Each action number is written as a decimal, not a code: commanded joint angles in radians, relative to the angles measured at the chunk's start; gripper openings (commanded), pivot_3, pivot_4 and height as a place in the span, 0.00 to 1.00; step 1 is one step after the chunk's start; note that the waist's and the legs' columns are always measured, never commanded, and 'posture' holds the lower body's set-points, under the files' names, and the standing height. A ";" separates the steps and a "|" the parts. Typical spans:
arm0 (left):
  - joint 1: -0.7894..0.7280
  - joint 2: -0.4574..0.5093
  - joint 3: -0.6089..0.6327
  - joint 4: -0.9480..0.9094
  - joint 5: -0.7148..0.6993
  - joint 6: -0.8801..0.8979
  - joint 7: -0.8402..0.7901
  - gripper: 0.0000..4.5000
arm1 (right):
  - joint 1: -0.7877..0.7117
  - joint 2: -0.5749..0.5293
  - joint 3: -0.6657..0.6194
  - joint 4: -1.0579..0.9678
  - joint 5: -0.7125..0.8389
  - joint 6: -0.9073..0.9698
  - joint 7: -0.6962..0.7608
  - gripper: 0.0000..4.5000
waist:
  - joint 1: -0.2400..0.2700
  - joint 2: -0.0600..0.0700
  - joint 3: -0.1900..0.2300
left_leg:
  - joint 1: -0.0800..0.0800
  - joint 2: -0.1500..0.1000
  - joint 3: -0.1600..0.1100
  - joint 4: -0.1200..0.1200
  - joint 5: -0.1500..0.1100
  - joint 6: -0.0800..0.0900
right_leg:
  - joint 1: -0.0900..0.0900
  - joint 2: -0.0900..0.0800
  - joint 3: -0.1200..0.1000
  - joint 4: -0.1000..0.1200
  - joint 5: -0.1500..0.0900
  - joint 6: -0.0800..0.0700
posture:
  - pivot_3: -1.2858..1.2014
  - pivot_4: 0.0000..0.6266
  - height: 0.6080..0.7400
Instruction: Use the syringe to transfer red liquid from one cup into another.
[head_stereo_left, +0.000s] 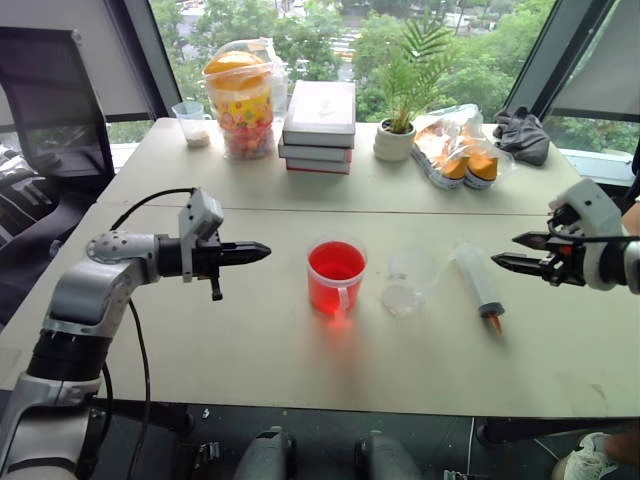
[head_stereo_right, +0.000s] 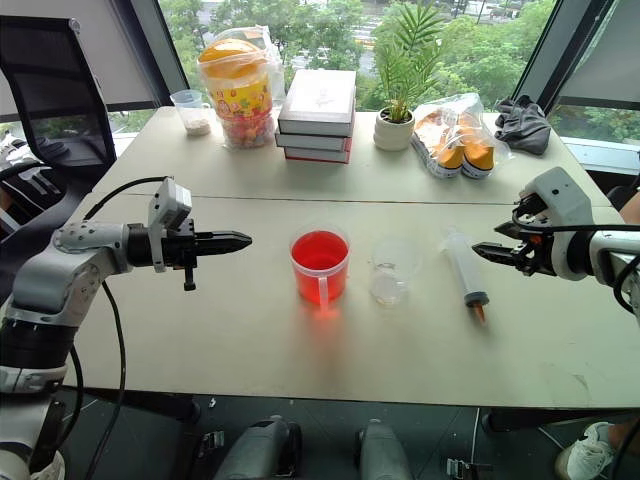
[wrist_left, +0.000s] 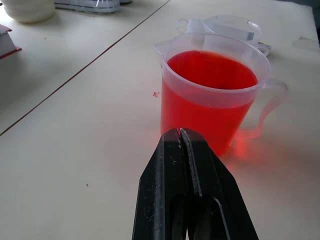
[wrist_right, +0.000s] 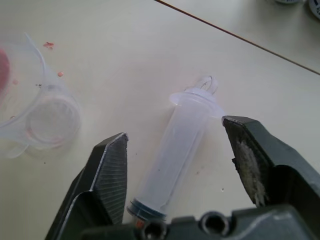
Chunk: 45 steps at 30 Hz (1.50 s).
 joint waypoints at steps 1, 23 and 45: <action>-0.038 -0.012 0.001 0.002 0.010 -0.027 -0.007 0.00 | -0.181 0.004 0.165 0.081 -0.059 0.127 -0.027 0.99 | -0.002 0.000 0.000 | -0.001 0.000 0.000 0.000 0.000 0.000 | -0.002 0.000 0.000 0.000 0.000 0.000 | 0.52 0.24 1.00; 0.011 -0.018 0.027 -0.066 0.023 -0.027 0.034 0.00 | -0.737 0.359 0.587 0.930 -0.274 0.272 -0.059 0.99 | -0.021 0.000 0.000 | -0.008 -0.002 0.001 -0.003 0.001 -0.002 | -0.011 -0.001 0.000 0.004 0.002 0.003 | 0.52 0.24 1.00; 0.025 0.013 0.059 -0.103 -0.009 0.008 0.064 0.00 | -0.818 0.387 0.428 1.031 -0.382 0.132 -0.054 0.31 | -0.023 0.002 0.001 | -0.006 -0.003 0.002 0.002 0.004 -0.003 | -0.013 0.004 -0.001 0.016 0.002 0.003 | 0.52 0.24 1.00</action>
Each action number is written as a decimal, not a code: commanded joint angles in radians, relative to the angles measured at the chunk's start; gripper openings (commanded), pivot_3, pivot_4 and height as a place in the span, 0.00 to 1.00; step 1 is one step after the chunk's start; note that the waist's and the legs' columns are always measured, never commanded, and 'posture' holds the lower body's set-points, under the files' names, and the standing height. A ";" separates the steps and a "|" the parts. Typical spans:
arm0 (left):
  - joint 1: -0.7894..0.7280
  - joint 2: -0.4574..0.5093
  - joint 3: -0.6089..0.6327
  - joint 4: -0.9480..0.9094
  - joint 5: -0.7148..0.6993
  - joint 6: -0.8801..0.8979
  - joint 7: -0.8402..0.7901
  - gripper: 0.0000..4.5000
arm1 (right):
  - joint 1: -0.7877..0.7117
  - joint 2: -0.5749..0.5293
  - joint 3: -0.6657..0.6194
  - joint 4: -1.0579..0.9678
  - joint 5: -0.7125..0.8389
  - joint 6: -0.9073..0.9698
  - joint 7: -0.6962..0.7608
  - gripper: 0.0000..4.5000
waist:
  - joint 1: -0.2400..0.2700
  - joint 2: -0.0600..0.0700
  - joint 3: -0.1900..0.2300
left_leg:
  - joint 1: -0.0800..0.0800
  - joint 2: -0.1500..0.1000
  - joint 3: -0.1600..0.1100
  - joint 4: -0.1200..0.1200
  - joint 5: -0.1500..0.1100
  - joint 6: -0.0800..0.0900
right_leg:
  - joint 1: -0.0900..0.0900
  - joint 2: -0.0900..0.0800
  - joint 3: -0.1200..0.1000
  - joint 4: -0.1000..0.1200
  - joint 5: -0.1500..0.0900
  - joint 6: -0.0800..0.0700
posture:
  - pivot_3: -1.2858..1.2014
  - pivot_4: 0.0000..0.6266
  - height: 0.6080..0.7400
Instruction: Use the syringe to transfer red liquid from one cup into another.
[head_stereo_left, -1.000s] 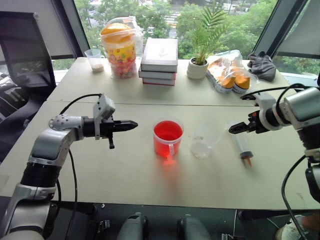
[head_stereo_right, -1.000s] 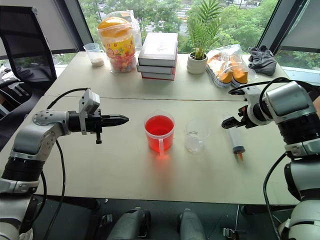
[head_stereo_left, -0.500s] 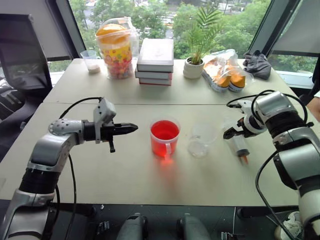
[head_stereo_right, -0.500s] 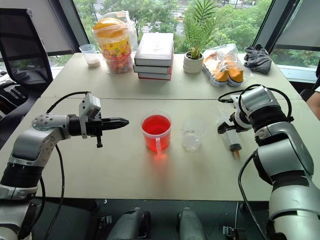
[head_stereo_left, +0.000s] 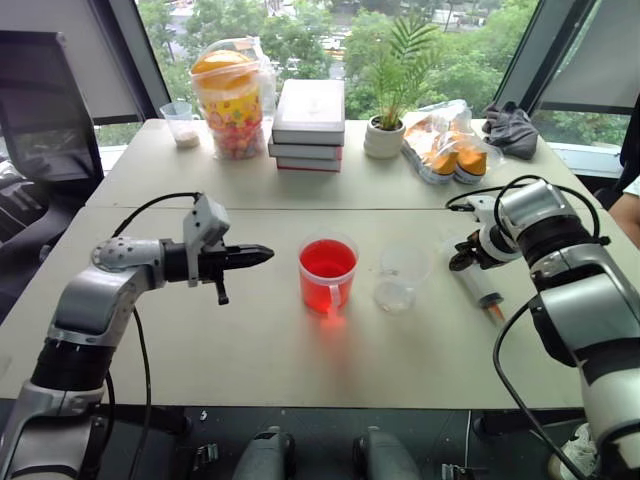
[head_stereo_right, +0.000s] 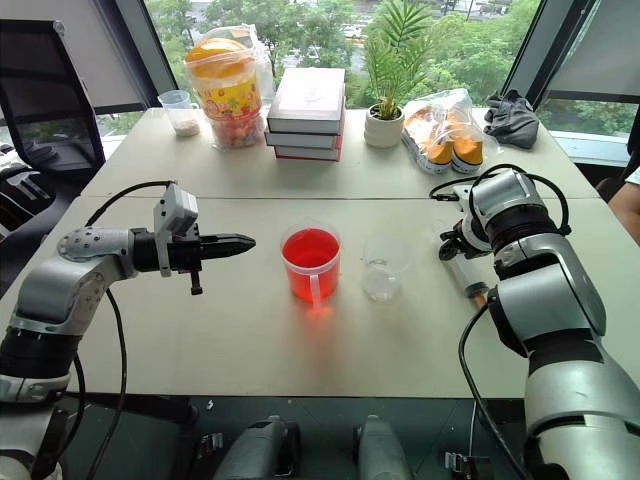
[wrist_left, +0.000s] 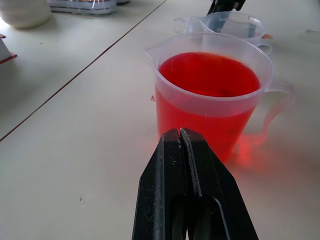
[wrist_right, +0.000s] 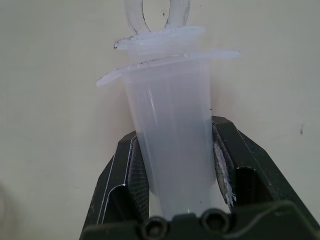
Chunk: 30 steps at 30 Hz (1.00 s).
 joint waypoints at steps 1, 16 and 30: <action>-0.025 0.021 0.048 -0.009 -0.023 0.008 -0.003 0.00 | -0.029 -0.097 -0.144 -0.179 0.024 0.012 -0.039 0.31 | 0.005 0.002 0.001 | -0.001 0.000 0.000 0.000 0.000 0.000 | -0.001 0.000 0.000 0.000 0.000 0.000 | 0.52 0.24 1.00; -0.190 0.011 0.028 0.105 -0.039 0.028 -0.082 0.00 | 0.154 0.234 -0.859 -1.276 0.510 0.031 -0.202 0.31 | 0.004 0.002 0.001 | -0.001 0.007 -0.001 -0.002 0.000 0.000 | -0.002 0.005 0.000 0.001 0.000 0.000 | 0.52 0.24 1.00; -0.352 0.003 0.055 0.120 -0.142 0.209 -0.104 0.20 | 0.557 0.398 -0.524 -1.391 0.524 -0.448 -0.143 0.31 | 0.002 0.002 0.002 | -0.001 0.006 0.000 0.005 0.000 0.000 | 0.001 0.006 -0.001 0.002 0.000 0.001 | 0.52 0.24 1.00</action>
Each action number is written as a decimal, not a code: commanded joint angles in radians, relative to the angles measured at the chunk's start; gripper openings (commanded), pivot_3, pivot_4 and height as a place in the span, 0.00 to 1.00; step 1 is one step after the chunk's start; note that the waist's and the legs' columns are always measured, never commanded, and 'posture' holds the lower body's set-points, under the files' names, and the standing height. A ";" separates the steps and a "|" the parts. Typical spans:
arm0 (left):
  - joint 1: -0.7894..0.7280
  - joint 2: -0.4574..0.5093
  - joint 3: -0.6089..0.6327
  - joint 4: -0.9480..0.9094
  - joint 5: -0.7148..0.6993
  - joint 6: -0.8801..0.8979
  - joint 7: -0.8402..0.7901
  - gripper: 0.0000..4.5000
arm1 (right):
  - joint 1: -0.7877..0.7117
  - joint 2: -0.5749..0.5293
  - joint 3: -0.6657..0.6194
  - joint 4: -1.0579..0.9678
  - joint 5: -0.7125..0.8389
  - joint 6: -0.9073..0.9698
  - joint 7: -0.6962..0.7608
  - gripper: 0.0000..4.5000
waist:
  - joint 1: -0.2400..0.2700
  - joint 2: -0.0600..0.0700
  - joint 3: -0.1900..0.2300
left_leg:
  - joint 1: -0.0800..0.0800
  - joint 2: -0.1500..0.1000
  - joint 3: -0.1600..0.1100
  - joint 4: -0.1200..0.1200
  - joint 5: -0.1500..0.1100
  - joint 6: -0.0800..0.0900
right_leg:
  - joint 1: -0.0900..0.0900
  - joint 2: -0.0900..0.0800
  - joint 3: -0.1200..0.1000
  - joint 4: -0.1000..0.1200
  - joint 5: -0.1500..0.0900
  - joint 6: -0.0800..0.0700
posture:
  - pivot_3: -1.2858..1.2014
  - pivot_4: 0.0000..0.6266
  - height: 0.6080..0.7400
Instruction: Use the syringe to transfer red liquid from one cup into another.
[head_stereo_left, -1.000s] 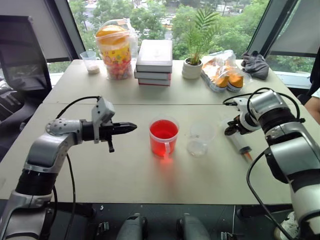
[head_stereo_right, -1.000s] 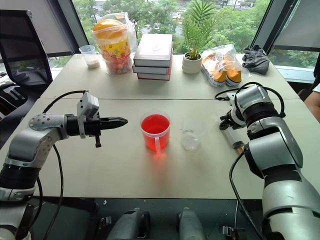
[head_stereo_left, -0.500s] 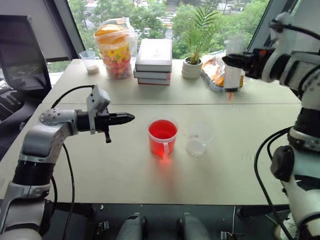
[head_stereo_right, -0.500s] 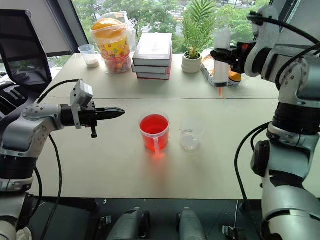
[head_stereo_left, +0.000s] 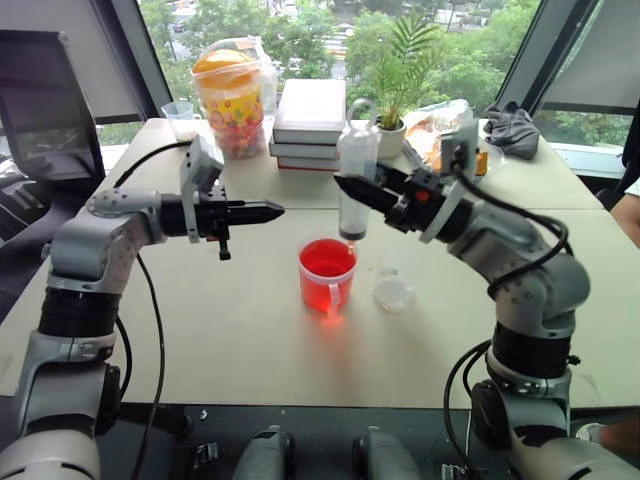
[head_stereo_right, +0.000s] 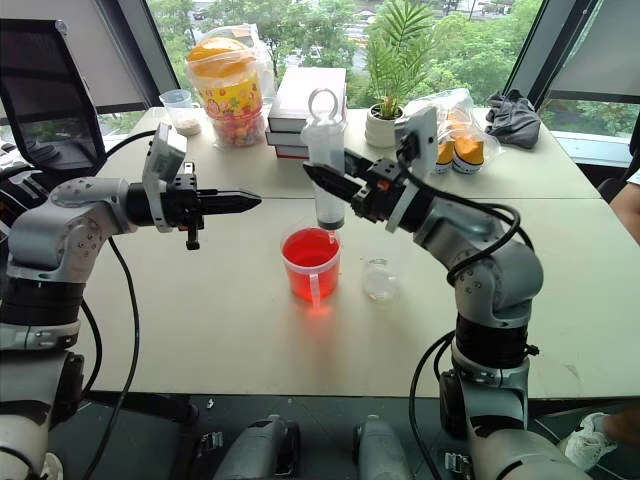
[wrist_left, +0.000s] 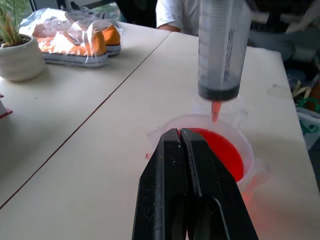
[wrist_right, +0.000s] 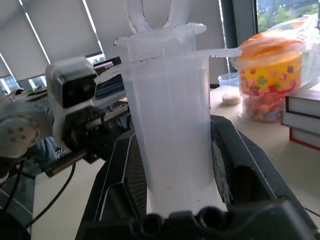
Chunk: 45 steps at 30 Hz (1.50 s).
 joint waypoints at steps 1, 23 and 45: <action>-0.061 0.035 0.035 -0.011 -0.033 0.044 -0.017 0.30 | -0.002 0.015 0.020 -0.009 0.009 -0.099 -0.003 0.31 | 0.000 0.000 0.000 | 0.000 0.000 0.000 0.000 0.000 0.000 | 0.000 0.000 0.000 0.000 0.000 0.000 | 0.52 0.24 1.00; -0.239 -0.127 -0.024 0.063 -0.022 0.037 0.011 1.00 | 0.133 0.051 0.206 0.143 -0.108 -0.398 -0.016 0.31 | 0.001 0.000 0.000 | 0.001 0.001 -0.001 0.002 0.000 0.000 | 0.001 0.001 0.000 0.002 0.000 0.000 | 0.52 0.24 1.00; -0.295 -0.167 -0.016 0.094 -0.014 0.024 0.031 0.01 | 0.145 0.038 0.224 0.141 -0.115 -0.395 -0.012 0.31 | 0.002 -0.001 0.000 | 0.001 0.001 -0.001 0.002 0.000 0.000 | 0.001 0.001 0.000 0.002 0.000 0.000 | 0.52 0.24 1.00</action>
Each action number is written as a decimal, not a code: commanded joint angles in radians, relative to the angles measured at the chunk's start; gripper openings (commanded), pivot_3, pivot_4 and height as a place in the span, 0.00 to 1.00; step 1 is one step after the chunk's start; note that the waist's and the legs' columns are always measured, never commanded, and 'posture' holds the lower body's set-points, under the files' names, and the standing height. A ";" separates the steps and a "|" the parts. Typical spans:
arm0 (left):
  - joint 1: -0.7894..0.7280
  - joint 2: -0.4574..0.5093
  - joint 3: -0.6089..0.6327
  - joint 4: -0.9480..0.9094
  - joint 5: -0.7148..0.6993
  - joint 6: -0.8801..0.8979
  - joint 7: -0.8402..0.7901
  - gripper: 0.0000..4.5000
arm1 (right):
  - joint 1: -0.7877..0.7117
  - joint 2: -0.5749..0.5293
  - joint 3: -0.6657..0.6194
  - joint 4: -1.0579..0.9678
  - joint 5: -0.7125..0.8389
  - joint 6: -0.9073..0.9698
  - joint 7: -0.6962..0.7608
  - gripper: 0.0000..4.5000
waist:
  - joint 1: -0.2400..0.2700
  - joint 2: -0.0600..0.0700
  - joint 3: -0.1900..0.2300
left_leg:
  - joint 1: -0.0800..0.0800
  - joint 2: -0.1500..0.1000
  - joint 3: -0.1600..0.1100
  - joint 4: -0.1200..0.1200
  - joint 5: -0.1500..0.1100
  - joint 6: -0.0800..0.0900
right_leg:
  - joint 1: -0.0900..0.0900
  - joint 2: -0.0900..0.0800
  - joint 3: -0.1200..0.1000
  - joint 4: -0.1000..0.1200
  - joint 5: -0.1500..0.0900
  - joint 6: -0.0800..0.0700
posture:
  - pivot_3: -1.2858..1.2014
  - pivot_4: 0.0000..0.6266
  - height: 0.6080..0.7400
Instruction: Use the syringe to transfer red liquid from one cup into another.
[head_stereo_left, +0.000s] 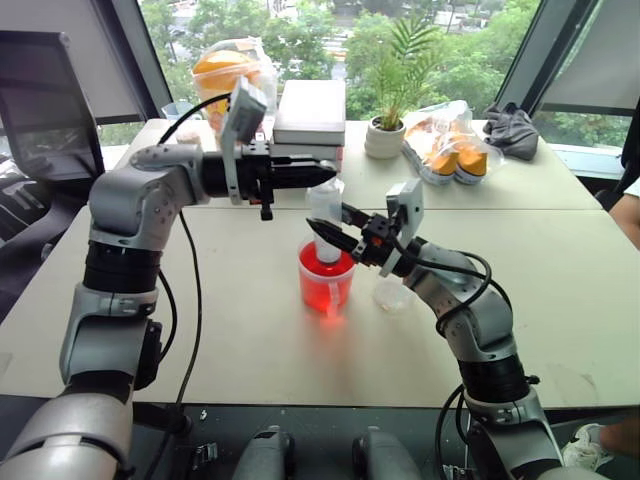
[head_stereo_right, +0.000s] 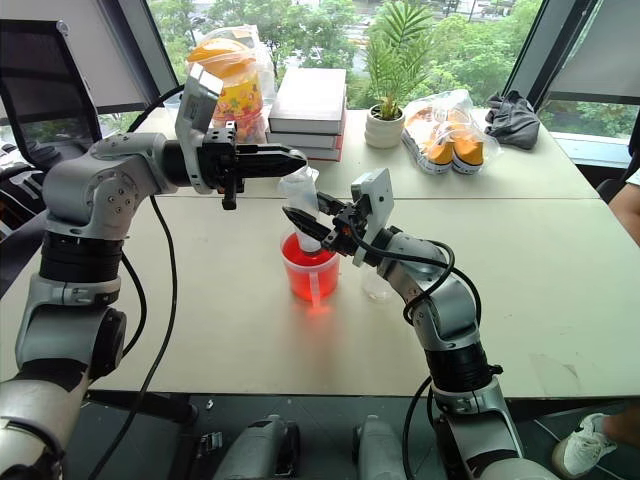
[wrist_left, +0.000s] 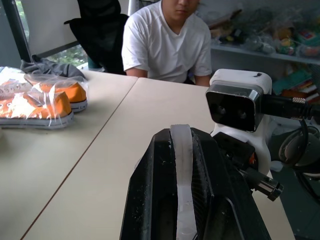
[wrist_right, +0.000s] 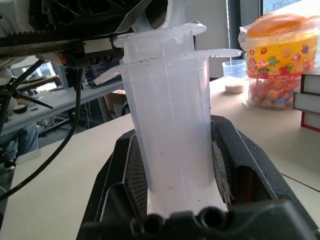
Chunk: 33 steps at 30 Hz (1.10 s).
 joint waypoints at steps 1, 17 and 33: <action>-0.079 0.001 0.031 0.011 0.002 -0.035 0.004 0.01 | -0.002 -0.004 0.007 -0.027 0.012 -0.004 0.009 0.31 | 0.001 0.000 0.000 | 0.000 0.000 0.000 0.000 0.000 0.000 | 0.000 0.000 0.000 0.000 0.000 0.000 | 0.52 0.24 1.00; -0.194 0.005 0.049 0.132 0.037 -0.101 0.002 0.01 | 0.039 -0.007 0.035 -0.003 0.015 0.014 0.024 0.31 | 0.000 0.000 0.000 | 0.000 0.000 0.000 0.000 0.000 0.000 | 0.000 0.000 0.000 0.000 0.000 0.000 | 0.52 0.24 1.00; -0.224 0.017 0.052 0.182 0.060 -0.140 -0.022 0.01 | 0.049 -0.001 0.050 -0.005 0.015 0.015 0.028 0.31 | 0.000 -0.001 0.000 | 0.000 0.000 0.000 0.000 0.000 0.000 | 0.000 0.000 0.000 0.000 0.000 0.000 | 0.52 0.24 1.00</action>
